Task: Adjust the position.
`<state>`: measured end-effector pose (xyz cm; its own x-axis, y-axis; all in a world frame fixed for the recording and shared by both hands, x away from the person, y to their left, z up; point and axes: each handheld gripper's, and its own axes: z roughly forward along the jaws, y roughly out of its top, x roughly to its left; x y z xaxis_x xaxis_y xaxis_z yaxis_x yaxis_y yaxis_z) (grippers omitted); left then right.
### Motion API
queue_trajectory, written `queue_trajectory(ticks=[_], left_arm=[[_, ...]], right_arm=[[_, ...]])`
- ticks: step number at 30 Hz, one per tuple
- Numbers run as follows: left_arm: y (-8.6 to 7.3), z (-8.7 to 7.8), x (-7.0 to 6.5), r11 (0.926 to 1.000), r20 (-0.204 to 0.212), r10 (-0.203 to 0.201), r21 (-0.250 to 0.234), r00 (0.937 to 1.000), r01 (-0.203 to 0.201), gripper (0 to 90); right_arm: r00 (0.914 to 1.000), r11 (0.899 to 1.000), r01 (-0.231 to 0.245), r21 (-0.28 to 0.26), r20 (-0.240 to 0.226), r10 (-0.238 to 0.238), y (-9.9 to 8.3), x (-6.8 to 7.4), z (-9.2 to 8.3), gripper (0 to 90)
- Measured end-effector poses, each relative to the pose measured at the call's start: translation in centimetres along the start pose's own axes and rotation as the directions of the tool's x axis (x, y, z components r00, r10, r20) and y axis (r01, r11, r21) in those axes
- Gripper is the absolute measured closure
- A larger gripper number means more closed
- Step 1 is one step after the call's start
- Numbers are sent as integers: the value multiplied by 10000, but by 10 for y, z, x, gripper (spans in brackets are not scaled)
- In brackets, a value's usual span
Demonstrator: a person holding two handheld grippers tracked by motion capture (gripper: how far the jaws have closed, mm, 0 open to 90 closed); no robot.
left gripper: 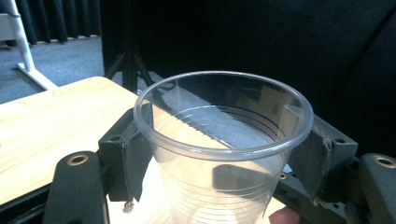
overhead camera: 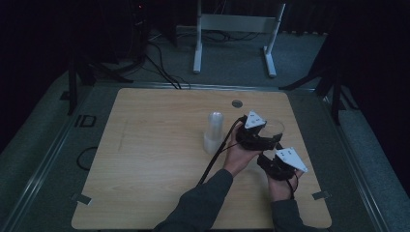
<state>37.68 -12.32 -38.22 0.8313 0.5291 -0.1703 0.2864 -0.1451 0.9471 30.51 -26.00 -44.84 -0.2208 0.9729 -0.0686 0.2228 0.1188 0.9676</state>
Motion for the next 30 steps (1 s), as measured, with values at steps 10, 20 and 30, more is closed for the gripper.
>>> queue_trajectory(ticks=[10, 20, 30], left_arm=[[-1, -5, 3, 9997, -585, 142, -204, 9982, -154, 283], [-3, -7, 2, 9983, -1041, 530, -181, 9932, -552, 283], [-11, -10, 7, 9986, -1306, 473, -188, 9903, -502, 283]], right_arm=[[10000, 10000, 1, -24, -84, -1, -1, -1, -4, 289], [9998, 9999, -154, -24, -108, 154, -3, -5, -12, 279], [9993, 9993, -280, -231, 224, 285, -4, -11, -17, 281]])
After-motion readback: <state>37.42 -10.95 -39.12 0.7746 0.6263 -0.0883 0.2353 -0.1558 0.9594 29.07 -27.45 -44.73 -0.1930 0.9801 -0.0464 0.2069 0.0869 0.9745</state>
